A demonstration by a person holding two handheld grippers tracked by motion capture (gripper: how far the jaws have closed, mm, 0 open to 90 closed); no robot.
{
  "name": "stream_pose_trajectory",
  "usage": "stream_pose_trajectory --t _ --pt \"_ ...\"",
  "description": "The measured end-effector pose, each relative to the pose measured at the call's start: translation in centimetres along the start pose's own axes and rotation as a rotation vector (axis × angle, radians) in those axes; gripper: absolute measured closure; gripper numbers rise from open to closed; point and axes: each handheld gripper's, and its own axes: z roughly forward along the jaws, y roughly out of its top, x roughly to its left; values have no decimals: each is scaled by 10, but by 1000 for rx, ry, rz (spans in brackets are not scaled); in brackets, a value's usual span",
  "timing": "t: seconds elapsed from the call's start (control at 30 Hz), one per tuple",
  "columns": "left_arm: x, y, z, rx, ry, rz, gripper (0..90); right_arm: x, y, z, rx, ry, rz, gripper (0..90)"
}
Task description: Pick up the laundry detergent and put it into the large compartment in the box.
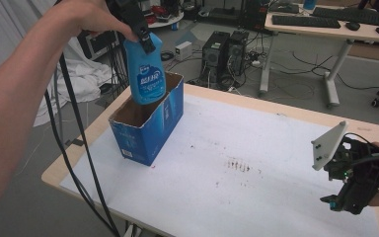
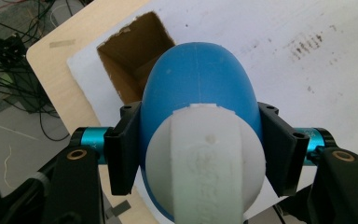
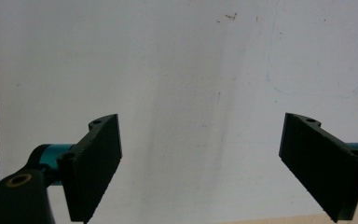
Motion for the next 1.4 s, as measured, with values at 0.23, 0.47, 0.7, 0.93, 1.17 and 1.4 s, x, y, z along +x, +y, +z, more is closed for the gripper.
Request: stream_pose_trajectory --t 0.23,0.47,0.7,0.93,1.17,1.4 --pt "4 -13 24 20 -8 23 383 1 3 4 0 3 -10 122" --pt "7 -22 50 50 -32 50 383 3 2 7 11 10 -7 122" --pt "13 -36 78 75 -55 80 383 4 2 11 16 17 -8 122" --pt "14 -49 108 92 -88 125 383 2 4 14 22 24 -10 122" --pt "14 -57 129 96 -109 147 383 3 5 17 26 28 -8 122" --pt "13 -62 142 97 -115 186 383 3 5 19 34 32 -9 122"
